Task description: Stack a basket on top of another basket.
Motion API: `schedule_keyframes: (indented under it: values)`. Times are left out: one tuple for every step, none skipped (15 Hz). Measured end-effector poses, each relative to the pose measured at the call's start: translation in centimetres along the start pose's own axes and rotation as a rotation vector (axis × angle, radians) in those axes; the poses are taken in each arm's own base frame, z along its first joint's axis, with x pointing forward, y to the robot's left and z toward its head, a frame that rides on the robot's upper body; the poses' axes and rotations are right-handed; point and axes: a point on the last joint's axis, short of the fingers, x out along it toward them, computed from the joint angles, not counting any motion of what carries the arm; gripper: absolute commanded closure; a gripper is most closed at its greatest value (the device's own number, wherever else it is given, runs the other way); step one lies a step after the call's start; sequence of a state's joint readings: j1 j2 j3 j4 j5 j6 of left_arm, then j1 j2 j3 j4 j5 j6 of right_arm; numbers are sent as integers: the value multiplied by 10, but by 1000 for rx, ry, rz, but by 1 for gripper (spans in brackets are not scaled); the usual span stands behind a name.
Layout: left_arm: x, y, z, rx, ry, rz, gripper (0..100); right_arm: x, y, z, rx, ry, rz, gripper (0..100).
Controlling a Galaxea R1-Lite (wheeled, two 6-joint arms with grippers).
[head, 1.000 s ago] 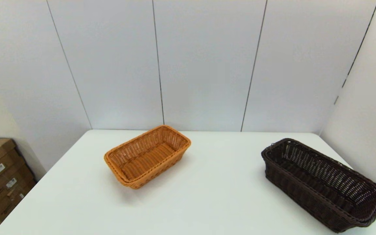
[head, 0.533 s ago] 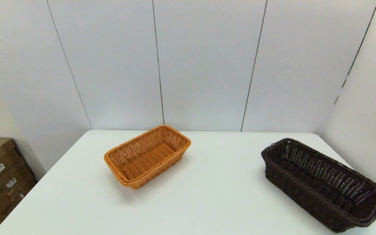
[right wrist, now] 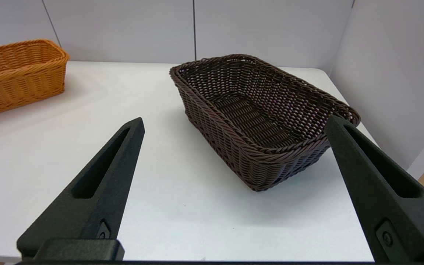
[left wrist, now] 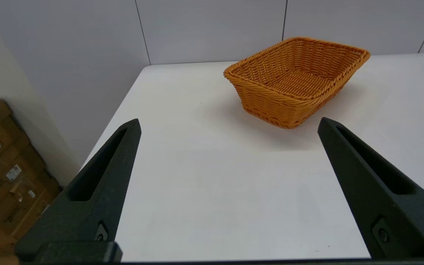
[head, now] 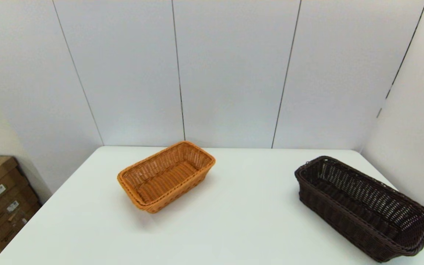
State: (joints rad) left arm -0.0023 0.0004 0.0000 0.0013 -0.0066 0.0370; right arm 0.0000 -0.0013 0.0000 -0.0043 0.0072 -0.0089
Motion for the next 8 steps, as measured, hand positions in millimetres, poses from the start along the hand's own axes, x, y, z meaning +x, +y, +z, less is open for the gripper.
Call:
schedule_keyframes:
  values:
    - [0,0,0,16,6,-9,0,0,0,0,0,0,0,0]
    - [-1,0,0,32,20,-23,0,0,0,0,0,0,0,0]
    - [-2,-1,1,42,38,-34,0,0,0,0,0,0,0,0]
    - [-4,-1,4,49,51,-43,0,0,0,0,0,0,0,0]
    - [-7,-1,9,51,56,-58,0,0,0,0,0,0,0,0]
    - [-11,-1,17,50,64,-84,0,0,0,0,0,0,0,0]
    - [-14,-1,27,48,78,-108,0,0,0,0,0,0,0,0]
    - [-14,-1,36,45,103,-123,0,0,0,0,0,0,0,0]
